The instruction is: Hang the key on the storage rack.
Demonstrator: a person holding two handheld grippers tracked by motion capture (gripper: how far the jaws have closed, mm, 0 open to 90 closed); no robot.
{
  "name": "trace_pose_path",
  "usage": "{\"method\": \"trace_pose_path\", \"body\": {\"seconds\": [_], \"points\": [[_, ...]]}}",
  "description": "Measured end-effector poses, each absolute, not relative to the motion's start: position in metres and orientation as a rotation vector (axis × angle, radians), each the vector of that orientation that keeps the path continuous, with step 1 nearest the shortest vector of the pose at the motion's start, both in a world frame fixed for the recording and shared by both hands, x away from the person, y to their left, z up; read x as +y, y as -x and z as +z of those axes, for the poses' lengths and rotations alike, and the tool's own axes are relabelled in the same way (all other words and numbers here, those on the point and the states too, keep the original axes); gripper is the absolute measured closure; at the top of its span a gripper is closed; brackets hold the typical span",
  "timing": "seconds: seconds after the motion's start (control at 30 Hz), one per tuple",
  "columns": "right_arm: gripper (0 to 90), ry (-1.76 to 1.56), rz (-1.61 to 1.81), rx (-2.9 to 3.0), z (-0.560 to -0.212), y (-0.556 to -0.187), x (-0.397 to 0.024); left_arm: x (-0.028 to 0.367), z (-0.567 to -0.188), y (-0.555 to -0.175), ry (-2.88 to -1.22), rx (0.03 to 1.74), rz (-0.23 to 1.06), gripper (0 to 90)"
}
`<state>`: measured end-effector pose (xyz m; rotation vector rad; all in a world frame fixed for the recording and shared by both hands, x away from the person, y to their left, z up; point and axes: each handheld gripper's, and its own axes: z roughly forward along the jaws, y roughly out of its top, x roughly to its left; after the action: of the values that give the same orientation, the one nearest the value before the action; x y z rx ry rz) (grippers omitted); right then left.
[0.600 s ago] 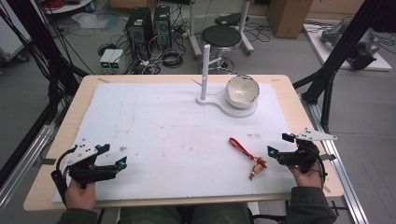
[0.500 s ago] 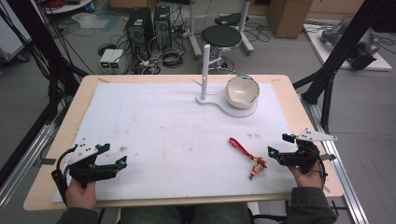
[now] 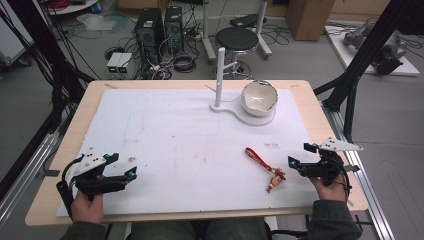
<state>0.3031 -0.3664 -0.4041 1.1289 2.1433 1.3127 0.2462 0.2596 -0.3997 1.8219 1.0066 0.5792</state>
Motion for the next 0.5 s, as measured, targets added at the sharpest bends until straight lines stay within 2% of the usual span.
{"method": "trace_pose_path", "body": {"seconds": [0.5], "points": [[11.5, -1.118, 1.328, 2.142, -0.4011, -0.304, -0.361, 0.2632, -0.3995, -0.2401, -1.821, 1.005, 0.588, 20.3]]}}
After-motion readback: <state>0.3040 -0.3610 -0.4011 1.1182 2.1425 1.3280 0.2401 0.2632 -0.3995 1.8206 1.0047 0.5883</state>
